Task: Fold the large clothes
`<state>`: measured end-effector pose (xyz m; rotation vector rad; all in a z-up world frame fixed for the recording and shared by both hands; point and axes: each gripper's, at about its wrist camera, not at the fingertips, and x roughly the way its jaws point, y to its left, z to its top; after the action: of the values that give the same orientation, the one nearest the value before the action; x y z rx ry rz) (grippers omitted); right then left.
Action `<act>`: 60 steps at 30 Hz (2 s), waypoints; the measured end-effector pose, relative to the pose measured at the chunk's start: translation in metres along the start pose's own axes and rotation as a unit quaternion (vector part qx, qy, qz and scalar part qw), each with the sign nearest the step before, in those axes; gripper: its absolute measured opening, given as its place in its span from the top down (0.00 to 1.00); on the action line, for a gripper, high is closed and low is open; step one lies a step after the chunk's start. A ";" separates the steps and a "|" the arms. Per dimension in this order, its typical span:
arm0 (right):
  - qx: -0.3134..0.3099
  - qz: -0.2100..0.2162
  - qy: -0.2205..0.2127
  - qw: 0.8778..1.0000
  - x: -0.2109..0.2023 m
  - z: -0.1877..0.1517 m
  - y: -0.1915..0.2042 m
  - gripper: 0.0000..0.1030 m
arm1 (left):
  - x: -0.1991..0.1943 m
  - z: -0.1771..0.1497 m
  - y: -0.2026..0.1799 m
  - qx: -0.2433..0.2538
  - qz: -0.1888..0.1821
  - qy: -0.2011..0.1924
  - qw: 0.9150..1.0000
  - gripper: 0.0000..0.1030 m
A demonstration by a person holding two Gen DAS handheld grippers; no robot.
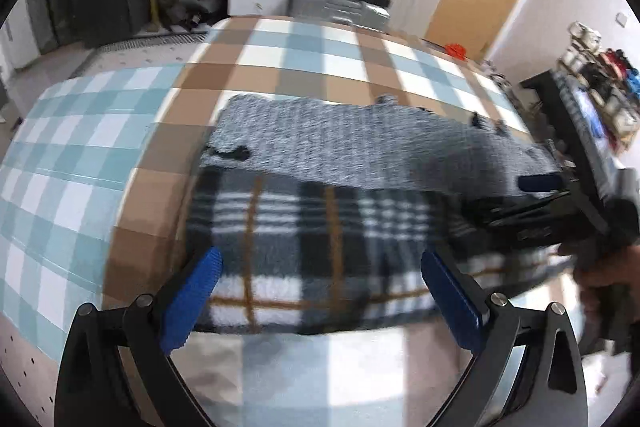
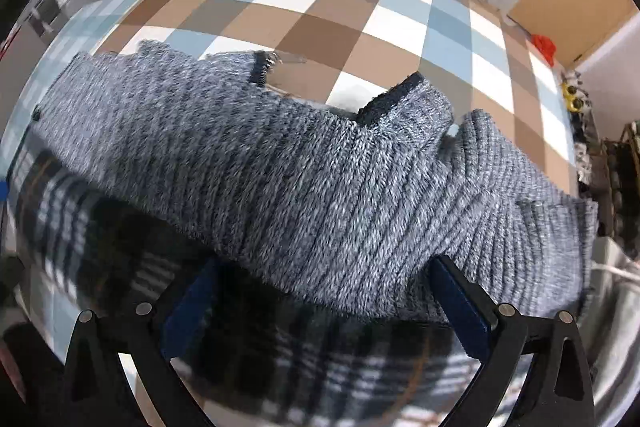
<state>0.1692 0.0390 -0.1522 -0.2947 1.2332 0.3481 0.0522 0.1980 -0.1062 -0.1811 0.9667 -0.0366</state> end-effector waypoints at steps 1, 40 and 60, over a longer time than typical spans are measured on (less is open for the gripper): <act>0.000 0.002 0.001 1.000 0.002 0.000 -0.001 0.00 | 0.001 -0.001 0.000 0.004 0.005 0.000 1.000 0.04; 0.143 0.087 -0.130 0.977 -0.053 -0.138 -0.126 0.00 | 0.012 -0.001 0.025 -0.026 -0.007 0.011 1.000 0.01; 0.252 0.144 -0.110 0.951 -0.016 -0.136 -0.165 0.00 | 0.020 0.004 0.007 0.018 0.005 0.009 1.000 0.01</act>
<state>0.1157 -0.1673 -0.1736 0.3603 1.1005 0.2944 0.0663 0.2030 -0.1218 -0.1422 0.9837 -0.0464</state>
